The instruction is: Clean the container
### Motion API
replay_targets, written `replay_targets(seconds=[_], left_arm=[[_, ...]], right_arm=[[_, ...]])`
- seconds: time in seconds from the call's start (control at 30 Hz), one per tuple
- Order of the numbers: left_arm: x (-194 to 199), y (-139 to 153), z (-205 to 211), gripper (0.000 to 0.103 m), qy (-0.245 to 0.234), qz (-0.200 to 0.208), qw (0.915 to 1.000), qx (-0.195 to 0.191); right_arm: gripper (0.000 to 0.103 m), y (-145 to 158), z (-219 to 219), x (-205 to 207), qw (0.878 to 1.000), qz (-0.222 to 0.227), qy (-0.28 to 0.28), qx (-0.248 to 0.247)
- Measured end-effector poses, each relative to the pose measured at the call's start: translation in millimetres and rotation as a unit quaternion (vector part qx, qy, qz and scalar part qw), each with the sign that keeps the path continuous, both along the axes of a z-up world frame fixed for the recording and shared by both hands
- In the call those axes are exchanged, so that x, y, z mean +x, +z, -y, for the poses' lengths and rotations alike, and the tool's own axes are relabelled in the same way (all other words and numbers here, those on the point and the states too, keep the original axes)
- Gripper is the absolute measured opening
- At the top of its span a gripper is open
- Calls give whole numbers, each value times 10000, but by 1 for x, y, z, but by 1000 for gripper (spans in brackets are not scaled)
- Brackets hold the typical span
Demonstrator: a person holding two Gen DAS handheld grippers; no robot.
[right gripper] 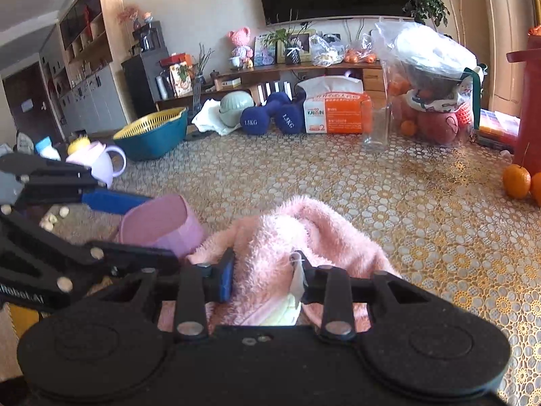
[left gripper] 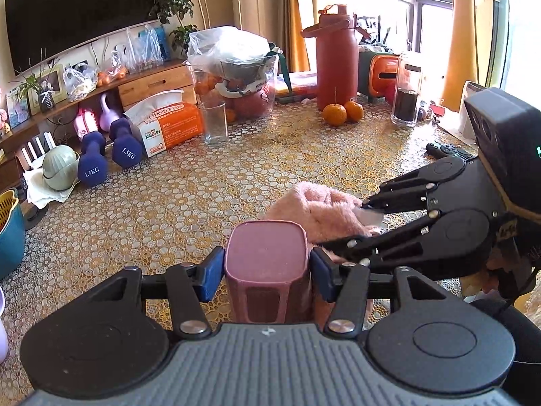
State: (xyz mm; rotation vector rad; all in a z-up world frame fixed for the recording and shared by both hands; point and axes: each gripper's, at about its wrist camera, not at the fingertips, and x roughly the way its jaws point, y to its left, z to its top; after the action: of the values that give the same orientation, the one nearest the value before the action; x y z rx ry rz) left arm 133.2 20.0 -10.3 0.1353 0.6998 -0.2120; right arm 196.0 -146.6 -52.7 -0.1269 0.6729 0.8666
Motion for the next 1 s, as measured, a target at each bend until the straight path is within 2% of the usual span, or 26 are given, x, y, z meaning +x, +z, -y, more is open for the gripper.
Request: replay_targets(seconds=[0.1, 0.2, 0.33, 0.5, 0.7, 0.8, 1.0], left_arm=[[-3, 0, -5, 54, -158, 16, 9999, -5], [-9, 1, -10, 54, -295, 32, 9996, -38], [-17, 2, -8, 54, -484, 69, 9988, -49], [-22, 1, -1, 54, -658, 155, 9977, 72], [-25, -1, 5, 54, -849, 217, 9960, 174], [-26, -3, 7, 54, -887, 276, 9954, 248], [-24, -3, 3, 54, -862, 248, 9958, 164]], right_arm=[[33, -5, -2, -15, 9978, 318, 338, -470], [33, 3, 6, -22, 9964, 418, 516, -532], [33, 23, 21, -18, 9977, 531, 352, -210], [33, 49, 17, -15, 9961, 722, 485, 126], [31, 54, 4, -9, 9946, 600, 719, 442], [27, 50, -5, -5, 9945, 516, 853, 316], [22, 20, -15, 5, 9961, 139, 871, -37]])
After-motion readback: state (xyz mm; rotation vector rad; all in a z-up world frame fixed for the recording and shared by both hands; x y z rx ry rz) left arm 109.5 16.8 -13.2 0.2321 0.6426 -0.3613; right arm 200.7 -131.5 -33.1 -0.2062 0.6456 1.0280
